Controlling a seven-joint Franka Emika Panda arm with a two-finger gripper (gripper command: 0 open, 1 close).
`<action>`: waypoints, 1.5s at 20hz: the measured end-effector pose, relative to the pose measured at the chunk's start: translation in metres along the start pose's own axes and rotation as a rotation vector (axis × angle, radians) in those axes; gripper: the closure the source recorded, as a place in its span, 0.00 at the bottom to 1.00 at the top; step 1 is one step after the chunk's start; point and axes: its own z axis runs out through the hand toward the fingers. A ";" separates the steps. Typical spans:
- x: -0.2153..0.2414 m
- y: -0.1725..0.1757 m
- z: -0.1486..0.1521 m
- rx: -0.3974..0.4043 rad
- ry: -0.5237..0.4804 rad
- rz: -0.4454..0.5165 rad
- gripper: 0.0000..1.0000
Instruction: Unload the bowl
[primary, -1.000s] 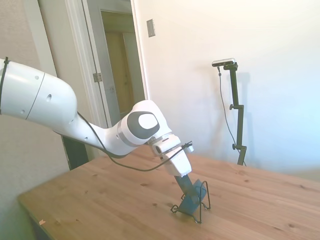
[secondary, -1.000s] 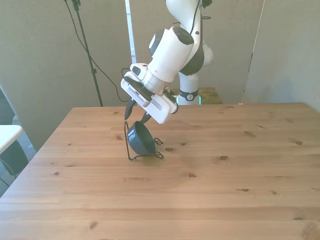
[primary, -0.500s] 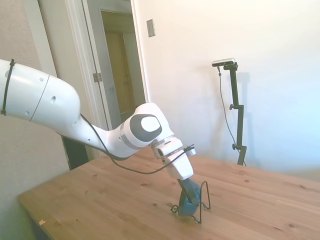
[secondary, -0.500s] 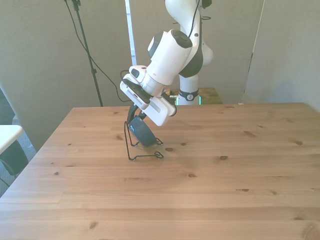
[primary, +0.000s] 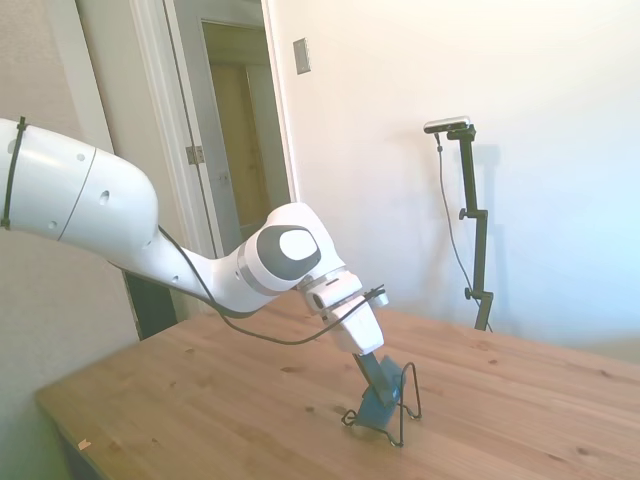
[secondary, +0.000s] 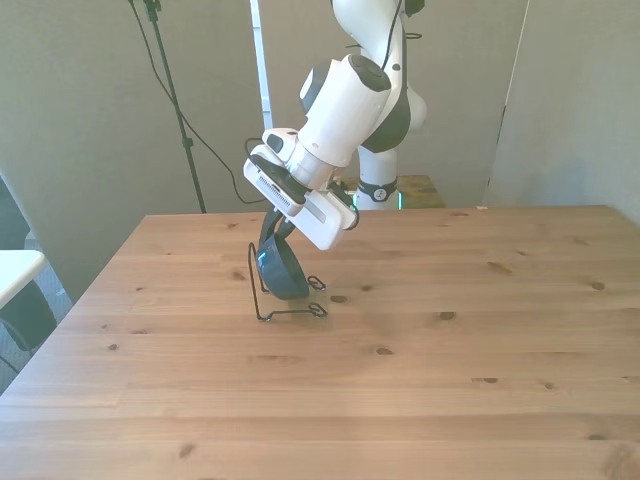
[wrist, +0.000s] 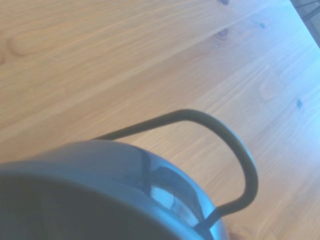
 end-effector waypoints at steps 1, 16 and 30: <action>0.000 0.000 -0.004 0.007 0.002 -0.001 1.00; -0.139 -0.019 -0.103 0.232 -0.236 -0.125 1.00; -0.174 -0.027 -0.057 0.285 -0.567 -0.411 0.00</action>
